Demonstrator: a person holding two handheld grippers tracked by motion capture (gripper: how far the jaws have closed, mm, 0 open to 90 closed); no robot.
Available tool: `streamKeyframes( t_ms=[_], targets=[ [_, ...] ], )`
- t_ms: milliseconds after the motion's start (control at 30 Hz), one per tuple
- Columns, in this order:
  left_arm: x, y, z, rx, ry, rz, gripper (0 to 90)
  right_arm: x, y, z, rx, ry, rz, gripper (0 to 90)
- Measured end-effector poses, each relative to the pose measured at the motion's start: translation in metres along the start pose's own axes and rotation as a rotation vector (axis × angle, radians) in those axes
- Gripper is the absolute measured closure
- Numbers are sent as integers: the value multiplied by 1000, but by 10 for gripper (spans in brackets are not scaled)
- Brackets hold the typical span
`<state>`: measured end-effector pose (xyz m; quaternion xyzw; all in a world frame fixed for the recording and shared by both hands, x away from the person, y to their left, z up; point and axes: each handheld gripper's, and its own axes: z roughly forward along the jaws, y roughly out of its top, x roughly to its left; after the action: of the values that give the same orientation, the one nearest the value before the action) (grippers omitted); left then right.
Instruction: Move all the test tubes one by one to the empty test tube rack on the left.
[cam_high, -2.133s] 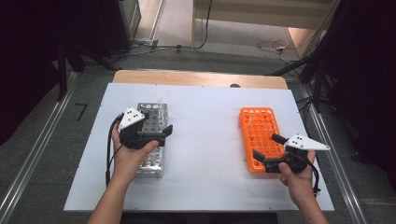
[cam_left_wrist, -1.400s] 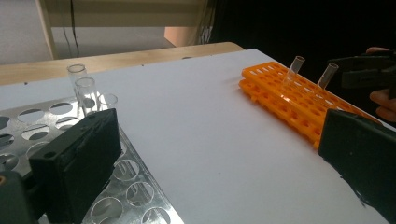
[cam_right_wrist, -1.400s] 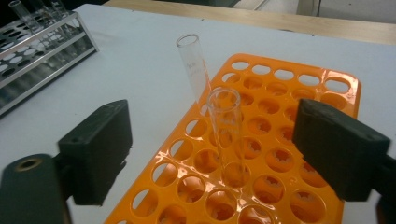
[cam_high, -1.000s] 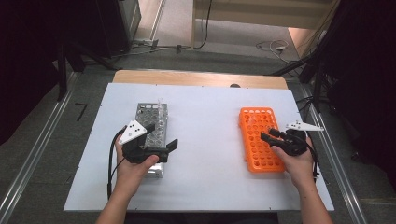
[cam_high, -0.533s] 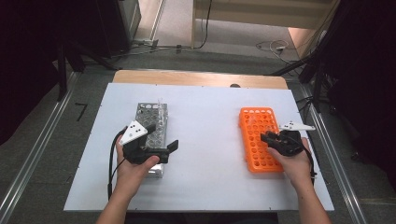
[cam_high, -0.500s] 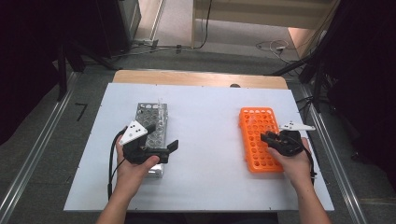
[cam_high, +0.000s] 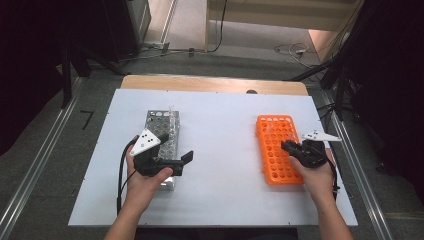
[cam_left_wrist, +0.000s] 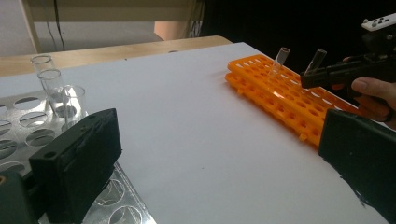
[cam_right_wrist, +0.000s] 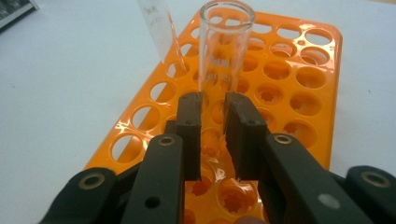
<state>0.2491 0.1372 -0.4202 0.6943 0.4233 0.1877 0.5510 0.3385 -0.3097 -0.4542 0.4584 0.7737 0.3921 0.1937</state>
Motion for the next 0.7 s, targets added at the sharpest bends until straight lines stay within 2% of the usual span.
streamKeyframes(
  t_ms=[167,367,500,700],
  targets=[
    [-1,0,0,-1,-2,0,0,1,5,-10,-37,-10,-16,741],
    [-2,1,0,-4,-17,0,0,4,11,-22,-83,15,-17,741],
    [-3,2,-1,-6,-21,4,0,11,15,-26,-93,34,-30,741],
    [-8,3,0,-9,-38,20,0,26,20,-27,-106,86,-47,741]
  ],
)
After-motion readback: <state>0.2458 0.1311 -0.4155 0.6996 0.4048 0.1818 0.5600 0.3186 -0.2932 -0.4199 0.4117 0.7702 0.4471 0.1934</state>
